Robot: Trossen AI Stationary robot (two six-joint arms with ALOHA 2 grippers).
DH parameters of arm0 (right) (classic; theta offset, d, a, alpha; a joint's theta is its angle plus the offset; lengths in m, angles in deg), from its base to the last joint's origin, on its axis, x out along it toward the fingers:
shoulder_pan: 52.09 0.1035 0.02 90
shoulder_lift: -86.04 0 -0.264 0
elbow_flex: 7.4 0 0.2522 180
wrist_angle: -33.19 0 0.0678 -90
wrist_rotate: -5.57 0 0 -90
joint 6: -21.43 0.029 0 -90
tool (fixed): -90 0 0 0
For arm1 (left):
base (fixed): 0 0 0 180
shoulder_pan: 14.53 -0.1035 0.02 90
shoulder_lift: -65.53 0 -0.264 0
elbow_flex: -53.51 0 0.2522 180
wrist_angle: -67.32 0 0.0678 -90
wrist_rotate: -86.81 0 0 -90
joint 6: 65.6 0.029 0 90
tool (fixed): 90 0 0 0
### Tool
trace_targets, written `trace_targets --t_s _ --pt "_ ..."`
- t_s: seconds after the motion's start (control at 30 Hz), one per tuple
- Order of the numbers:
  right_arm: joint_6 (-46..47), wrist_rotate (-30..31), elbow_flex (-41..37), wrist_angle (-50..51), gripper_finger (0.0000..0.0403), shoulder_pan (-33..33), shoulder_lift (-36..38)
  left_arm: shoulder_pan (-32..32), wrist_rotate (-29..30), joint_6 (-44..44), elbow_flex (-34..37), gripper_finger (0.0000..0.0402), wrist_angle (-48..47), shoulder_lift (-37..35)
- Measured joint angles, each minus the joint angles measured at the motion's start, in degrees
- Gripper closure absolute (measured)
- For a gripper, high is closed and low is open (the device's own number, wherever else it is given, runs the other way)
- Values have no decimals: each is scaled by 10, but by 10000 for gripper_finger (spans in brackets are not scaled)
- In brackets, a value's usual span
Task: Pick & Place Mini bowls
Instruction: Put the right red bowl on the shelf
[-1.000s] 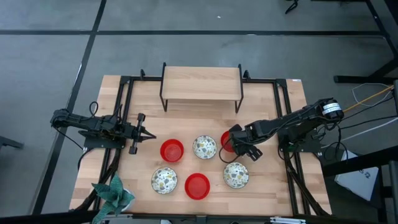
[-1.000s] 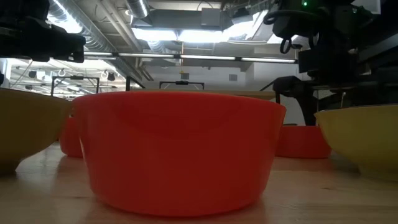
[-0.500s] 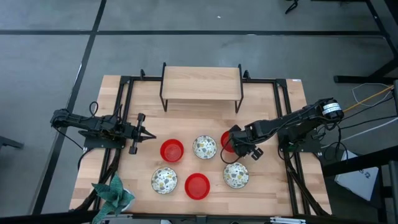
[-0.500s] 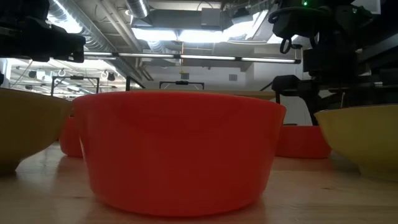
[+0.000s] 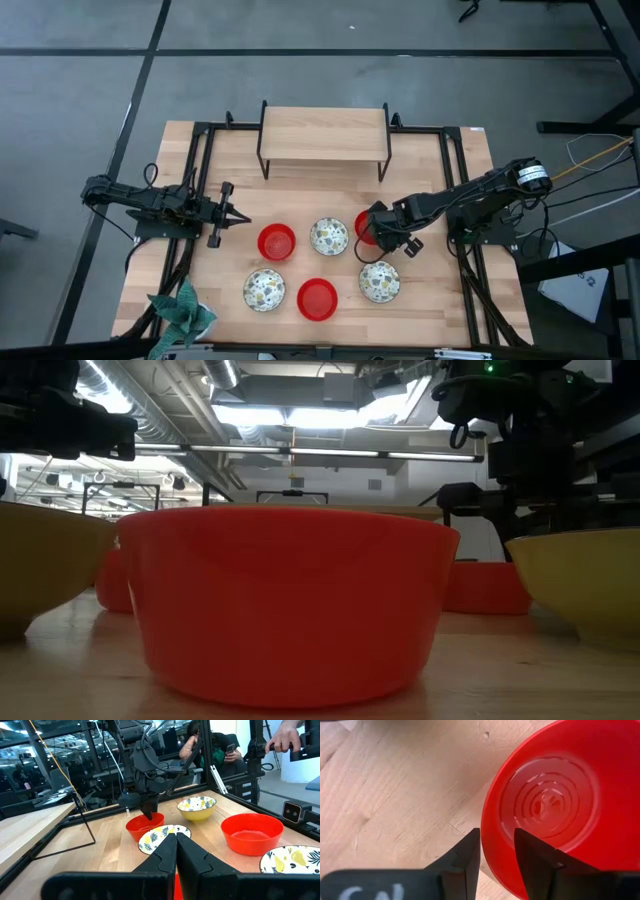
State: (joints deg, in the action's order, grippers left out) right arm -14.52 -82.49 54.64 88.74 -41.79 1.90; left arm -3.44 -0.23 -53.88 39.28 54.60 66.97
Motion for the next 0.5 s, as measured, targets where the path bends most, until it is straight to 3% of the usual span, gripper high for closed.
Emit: trace_targets --t_s 0.17,0.4,0.5 --pt "-1 0 0 0 312 0 0 0 0 0 0 398 0 0" --pt "-3 2 0 -1 388 0 0 0 0 0 0 398 0 0" --pt "-3 3 0 -2 392 0 1 0 0 0 0 398 0 0"
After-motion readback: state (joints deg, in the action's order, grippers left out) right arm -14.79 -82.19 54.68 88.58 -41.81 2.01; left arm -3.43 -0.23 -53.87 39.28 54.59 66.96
